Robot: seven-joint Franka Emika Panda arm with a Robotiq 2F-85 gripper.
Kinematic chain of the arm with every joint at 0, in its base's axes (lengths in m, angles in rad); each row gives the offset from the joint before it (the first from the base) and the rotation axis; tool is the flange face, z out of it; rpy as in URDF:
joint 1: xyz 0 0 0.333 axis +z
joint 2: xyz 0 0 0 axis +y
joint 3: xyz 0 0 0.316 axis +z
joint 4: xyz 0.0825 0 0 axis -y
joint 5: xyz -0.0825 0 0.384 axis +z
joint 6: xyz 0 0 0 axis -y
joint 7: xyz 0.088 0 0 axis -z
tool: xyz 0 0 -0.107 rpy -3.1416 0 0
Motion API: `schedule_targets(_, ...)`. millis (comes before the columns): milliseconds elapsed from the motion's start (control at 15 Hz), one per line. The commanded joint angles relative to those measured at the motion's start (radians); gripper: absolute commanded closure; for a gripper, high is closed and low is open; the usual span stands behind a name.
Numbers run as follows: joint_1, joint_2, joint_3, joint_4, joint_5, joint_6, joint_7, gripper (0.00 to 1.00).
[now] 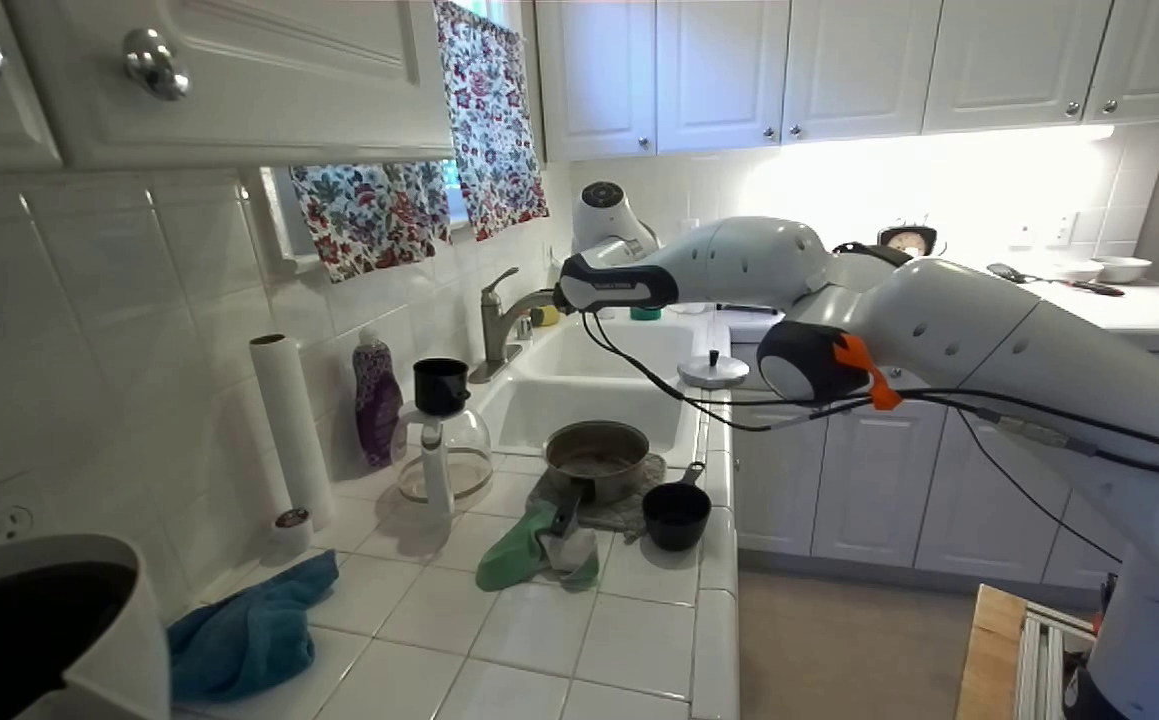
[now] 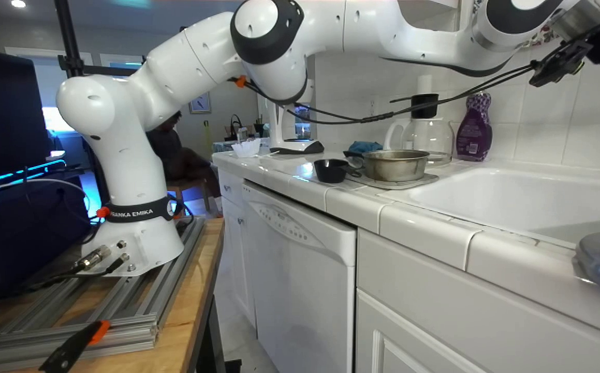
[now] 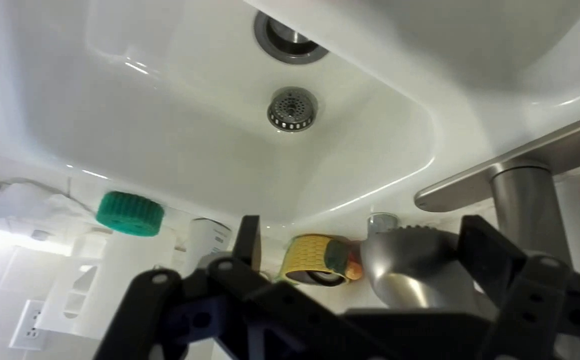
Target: Turn the tap faucet to the right, then move the lid of the pot to the left
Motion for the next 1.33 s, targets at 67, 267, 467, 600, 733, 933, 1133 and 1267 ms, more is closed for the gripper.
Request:
schedule_targets(67, 0.005, 0.007, -0.062, -0.004, -0.019, -0.07, 0.065, 0.0)
schedule_targets(267, 0.028, -0.021, -0.02, -0.02, 0.01, -0.127, 0.0, 0.0)
schedule_targets(467, 0.069, -0.044, 0.03, -0.031, 0.02, -0.159, -0.058, 0.0)
schedule_targets(600, 0.088, -0.051, 0.071, -0.028, 0.028, -0.158, -0.108, 0.0)
schedule_targets(733, 0.089, -0.04, 0.095, -0.014, 0.017, -0.116, -0.188, 0.0)
schedule_targets(933, 0.077, -0.027, 0.112, -0.002, 0.013, -0.09, -0.293, 0.0)
schedule_targets(1133, 0.044, -0.018, 0.147, 0.007, 0.024, -0.058, -0.456, 0.0)
schedule_targets(1267, 0.025, -0.017, 0.163, 0.01, 0.023, -0.044, -0.521, 0.28)
